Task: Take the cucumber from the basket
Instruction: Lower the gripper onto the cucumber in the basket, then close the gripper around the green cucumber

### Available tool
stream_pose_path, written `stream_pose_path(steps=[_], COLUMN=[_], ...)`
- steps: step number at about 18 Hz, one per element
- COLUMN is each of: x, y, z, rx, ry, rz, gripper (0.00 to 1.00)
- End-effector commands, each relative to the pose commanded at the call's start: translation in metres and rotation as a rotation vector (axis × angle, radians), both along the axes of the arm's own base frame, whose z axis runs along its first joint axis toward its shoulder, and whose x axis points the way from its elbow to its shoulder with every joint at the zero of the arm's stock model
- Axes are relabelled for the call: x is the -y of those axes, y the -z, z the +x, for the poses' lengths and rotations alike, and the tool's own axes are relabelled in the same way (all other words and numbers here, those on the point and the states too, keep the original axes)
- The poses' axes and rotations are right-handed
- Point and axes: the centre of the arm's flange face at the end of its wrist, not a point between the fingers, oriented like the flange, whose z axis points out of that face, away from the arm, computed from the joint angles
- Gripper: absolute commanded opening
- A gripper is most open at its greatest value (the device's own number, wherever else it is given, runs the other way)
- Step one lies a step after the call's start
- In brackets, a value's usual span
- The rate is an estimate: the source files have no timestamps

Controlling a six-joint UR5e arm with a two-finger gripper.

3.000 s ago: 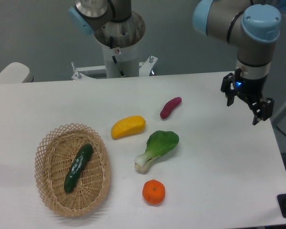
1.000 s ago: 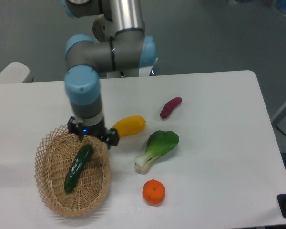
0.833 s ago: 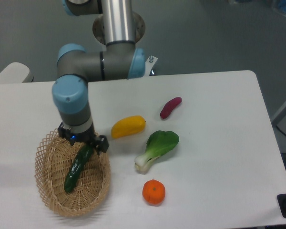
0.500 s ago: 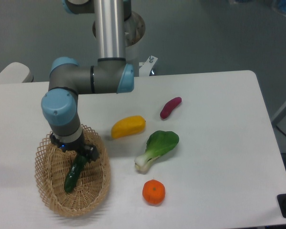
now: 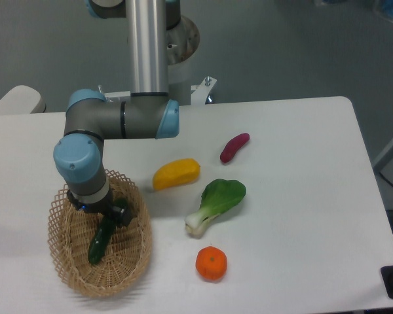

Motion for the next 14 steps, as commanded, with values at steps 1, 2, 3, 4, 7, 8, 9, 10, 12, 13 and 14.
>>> stream_pose_path(steps=[1,2,3,4,7,8,9,10,12,13,14], x=[0.0,0.0,0.0,-0.001,-0.002,-0.002,-0.003,-0.003,-0.005,-0.007,-0.008], y=[-0.001,-0.001,-0.001,-0.002,-0.007,-0.008,-0.01,-0.011,-0.025,-0.04,-0.052], z=[-0.001,-0.001,-0.001,-0.002,-0.002,-0.002,-0.002,-0.004,-0.007,-0.01,-0.015], rx=[-0.001,-0.001,-0.002,-0.003,-0.008,-0.009,-0.01,-0.011,-0.022,-0.033,-0.041], ry=[0.0,0.0,0.005,0.006,0.011,0.012,0.012,0.011,0.008,0.006,0.011], rz=[0.003,0.003,0.004,0.005,0.015,0.016,0.019,0.022,0.042,0.064,0.078], gripper=[0.77,0.65,0.55,0.44,0.26,0.24,0.21,0.21,0.19,0.19,0.19])
